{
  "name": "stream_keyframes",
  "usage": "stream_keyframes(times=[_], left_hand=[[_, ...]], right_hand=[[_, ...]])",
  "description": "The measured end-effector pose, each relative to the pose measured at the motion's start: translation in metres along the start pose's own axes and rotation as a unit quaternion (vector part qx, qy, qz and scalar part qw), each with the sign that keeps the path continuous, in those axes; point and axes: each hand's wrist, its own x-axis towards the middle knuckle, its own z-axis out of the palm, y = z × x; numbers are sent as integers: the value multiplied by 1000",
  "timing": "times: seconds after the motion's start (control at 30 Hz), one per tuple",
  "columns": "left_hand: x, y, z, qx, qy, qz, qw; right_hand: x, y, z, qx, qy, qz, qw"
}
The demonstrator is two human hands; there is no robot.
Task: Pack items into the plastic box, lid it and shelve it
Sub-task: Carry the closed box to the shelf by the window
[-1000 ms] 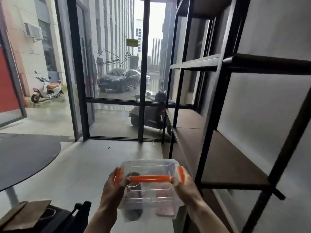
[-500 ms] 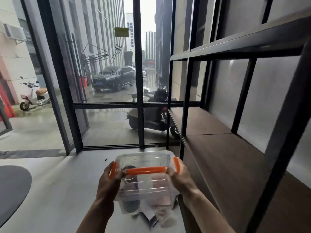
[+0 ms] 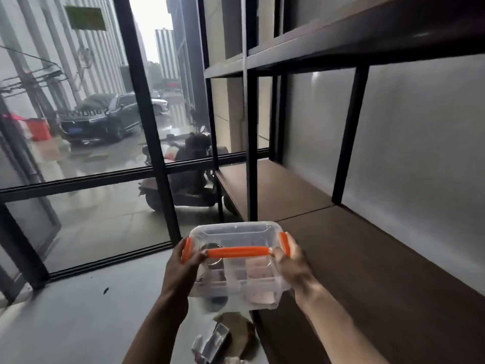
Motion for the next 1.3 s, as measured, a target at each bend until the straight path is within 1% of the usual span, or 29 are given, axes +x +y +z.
stream_keyframes(times=[0.13, 0.27, 0.33, 0.43, 0.5, 0.63, 0.73, 0.83, 0.93, 1.03, 1.3], left_hand=[[71, -5, 90, 8, -119, 2, 993], [115, -15, 194, 6, -239, 4, 971], [126, -16, 243, 16, -303, 2, 953], [129, -21, 304, 43, -401, -4, 915], [127, -25, 337, 57, -451, 5, 891], [112, -52, 390, 76, -530, -20, 844], [103, -84, 410, 107, -574, -25, 811], [96, -117, 417, 130, -595, -50, 791], [91, -140, 413, 144, -601, -67, 784], [89, -153, 406, 153, -604, -64, 779], [91, -179, 396, 216, -595, -5, 774]], right_hand=[[46, 18, -56, 0, 114, 21, 993], [71, 34, -120, -25, 242, 35, 969], [75, 42, -148, -22, 304, 53, 951], [71, 53, -180, 0, 379, 92, 921], [63, 62, -195, -9, 434, 113, 894], [36, 90, -212, -17, 517, 172, 838], [18, 113, -211, 1, 550, 185, 814], [7, 136, -204, 2, 561, 209, 801], [1, 160, -194, 6, 561, 243, 791], [0, 178, -183, 12, 552, 265, 790], [8, 203, -174, -27, 544, 295, 785]])
